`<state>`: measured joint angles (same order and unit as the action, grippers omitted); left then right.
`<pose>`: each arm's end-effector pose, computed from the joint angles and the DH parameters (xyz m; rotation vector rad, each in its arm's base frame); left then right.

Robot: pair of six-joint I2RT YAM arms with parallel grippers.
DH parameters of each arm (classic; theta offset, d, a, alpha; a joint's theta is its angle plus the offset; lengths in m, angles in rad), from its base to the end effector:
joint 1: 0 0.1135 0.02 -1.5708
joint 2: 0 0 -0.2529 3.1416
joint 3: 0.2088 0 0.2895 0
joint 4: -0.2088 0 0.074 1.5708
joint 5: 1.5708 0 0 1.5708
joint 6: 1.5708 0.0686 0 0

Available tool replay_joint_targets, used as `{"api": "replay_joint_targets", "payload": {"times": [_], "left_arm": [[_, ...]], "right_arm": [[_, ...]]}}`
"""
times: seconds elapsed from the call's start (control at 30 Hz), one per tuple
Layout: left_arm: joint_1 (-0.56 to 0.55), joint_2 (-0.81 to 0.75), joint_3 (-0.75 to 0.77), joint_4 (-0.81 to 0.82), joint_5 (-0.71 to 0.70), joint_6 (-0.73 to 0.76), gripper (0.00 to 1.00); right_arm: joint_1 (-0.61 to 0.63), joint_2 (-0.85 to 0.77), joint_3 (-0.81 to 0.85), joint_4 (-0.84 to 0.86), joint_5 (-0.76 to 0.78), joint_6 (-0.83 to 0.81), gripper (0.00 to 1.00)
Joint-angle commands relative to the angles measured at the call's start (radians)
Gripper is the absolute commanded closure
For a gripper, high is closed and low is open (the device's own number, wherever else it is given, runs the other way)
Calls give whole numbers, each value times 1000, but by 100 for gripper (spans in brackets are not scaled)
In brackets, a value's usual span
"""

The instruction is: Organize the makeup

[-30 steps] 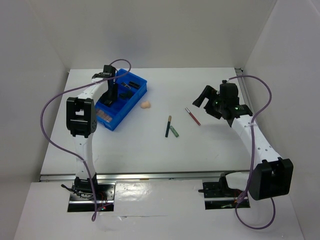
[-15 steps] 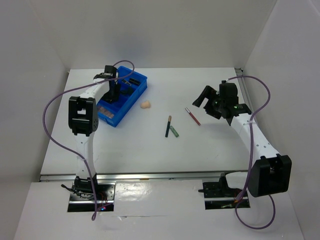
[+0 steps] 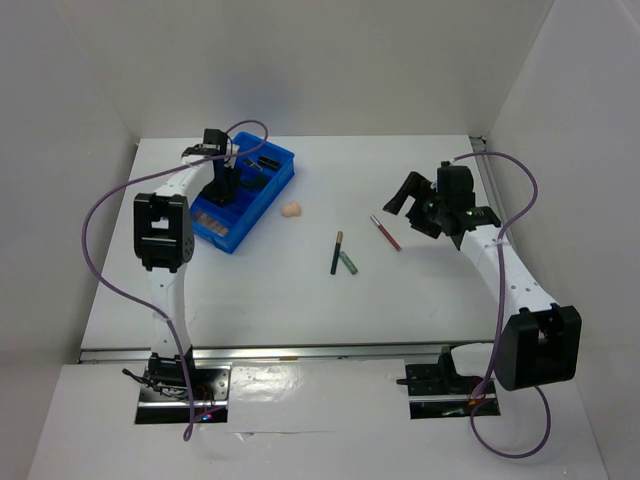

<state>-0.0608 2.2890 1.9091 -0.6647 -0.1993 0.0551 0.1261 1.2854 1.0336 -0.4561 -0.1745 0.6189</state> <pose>0.5425 -0.0194 0.1325 0.0808 2.6035 0.2583 0.3413 0.0553 0.2517 0.4781 2.2861 0.5811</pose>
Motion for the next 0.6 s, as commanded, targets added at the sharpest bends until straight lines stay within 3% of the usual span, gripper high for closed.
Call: {"api": "replay_joint_targets", "payload": {"times": [0.0,0.27,0.37,0.57], "left_arm": [[-11,56,-33,-140,294,-14,24],[-20,4,-21,-190,376,-14,27],[-30,-49,-21,-149,298,-52,27],[-30,-109,-21,-58,14,-190,26]], "right_arm": [[-6,2,-1,53,-11,-11,0],[-6,-8,-1,53,-11,-11,0],[-6,-8,-1,53,-11,-11,0],[-6,-17,-1,53,-11,-11,0]]}}
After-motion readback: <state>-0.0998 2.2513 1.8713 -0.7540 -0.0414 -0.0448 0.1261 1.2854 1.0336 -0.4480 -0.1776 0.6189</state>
